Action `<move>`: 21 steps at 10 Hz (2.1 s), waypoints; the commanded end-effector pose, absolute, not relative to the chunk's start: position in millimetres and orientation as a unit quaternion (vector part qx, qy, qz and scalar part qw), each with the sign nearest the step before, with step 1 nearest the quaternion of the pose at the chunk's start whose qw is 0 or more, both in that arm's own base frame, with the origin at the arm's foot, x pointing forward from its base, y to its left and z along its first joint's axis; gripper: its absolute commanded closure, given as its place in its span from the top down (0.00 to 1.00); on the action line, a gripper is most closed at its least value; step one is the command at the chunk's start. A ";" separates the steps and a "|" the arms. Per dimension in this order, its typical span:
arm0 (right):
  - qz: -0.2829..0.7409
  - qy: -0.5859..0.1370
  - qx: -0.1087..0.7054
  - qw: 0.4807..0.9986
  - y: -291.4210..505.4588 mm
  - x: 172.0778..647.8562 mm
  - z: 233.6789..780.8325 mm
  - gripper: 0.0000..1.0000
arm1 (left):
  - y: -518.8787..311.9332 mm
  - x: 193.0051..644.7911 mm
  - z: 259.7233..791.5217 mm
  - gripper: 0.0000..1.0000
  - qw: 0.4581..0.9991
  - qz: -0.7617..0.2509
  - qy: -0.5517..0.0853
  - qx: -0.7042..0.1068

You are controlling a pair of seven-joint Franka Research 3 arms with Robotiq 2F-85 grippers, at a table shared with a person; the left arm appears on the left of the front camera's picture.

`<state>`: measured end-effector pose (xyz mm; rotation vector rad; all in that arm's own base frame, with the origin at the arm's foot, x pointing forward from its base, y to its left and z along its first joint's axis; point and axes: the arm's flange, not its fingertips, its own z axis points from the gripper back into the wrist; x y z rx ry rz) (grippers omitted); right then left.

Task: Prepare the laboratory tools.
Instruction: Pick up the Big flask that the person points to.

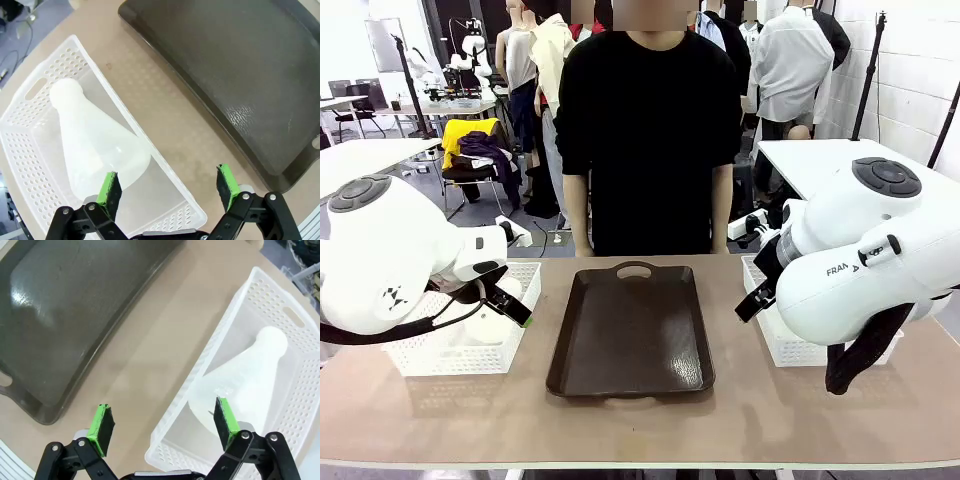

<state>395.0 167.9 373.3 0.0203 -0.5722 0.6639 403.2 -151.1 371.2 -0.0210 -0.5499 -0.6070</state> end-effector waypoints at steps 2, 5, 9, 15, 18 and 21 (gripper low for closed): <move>0.321 -0.277 0.010 0.905 167.9 395.0 373.3 1.00 | -151.1 403.1 371.2 1.00 0.917 -0.295 -0.267 -0.010; 0.321 -0.277 0.010 0.905 167.9 395.0 373.3 1.00 | -151.1 403.1 371.2 1.00 0.917 -0.295 -0.267 -0.010; 0.321 -0.277 0.010 0.905 167.9 395.0 373.3 1.00 | -151.1 403.1 371.2 1.00 0.917 -0.295 -0.267 -0.010; 0.321 -0.277 0.010 0.905 167.9 395.0 373.3 1.00 | -151.1 403.1 371.2 1.00 0.917 -0.295 -0.267 -0.010; 0.319 -0.304 0.031 0.897 174.2 380.4 410.9 1.00 | -143.6 396.0 391.4 1.00 0.915 -0.287 -0.282 -0.001; 0.326 -0.285 0.102 0.896 165.8 367.8 471.7 1.00 | -99.9 382.6 435.9 1.00 0.915 -0.270 -0.296 -0.040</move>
